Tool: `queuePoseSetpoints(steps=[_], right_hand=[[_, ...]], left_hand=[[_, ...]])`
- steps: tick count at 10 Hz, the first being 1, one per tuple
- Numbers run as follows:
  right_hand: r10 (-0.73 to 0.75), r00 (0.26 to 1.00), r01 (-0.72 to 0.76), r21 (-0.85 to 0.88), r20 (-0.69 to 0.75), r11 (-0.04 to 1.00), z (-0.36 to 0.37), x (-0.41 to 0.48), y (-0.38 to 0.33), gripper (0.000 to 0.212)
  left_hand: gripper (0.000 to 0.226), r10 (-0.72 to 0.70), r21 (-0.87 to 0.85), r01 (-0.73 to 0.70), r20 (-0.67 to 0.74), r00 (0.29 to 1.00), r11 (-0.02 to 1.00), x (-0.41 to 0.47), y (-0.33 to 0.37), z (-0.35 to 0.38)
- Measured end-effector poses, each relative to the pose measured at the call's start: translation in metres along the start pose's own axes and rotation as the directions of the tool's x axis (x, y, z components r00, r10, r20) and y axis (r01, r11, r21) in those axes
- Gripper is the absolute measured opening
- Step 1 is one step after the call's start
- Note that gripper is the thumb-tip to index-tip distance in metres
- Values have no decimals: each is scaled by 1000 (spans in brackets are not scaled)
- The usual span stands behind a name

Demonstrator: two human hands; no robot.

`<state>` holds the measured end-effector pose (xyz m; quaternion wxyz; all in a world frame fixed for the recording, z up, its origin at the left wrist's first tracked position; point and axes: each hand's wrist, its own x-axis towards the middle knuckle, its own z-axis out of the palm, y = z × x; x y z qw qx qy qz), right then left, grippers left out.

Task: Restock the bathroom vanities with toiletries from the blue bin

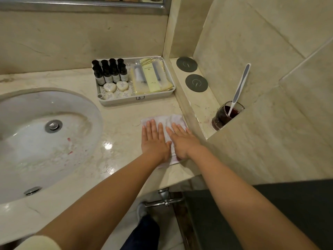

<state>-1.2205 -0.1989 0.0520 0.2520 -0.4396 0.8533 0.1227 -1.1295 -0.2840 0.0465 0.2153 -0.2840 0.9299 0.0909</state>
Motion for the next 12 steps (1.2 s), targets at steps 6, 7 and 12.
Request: queuePoseSetpoints(steps=[6, 7, 12], right_hand=[[-8, 1000, 8, 56, 4, 998, -7, -3, 12, 86], [16, 999, -13, 66, -46, 998, -7, -11, 3, 91], [-65, 997, 73, 296, -37, 953, -29, -60, -38, 68]], left_hand=[[77, 75, 29, -75, 1, 997, 997, 13, -4, 1], [79, 147, 32, -146, -18, 989, 989, 8, -14, -1], [62, 230, -79, -237, -79, 970, 968, -74, -80, -26]])
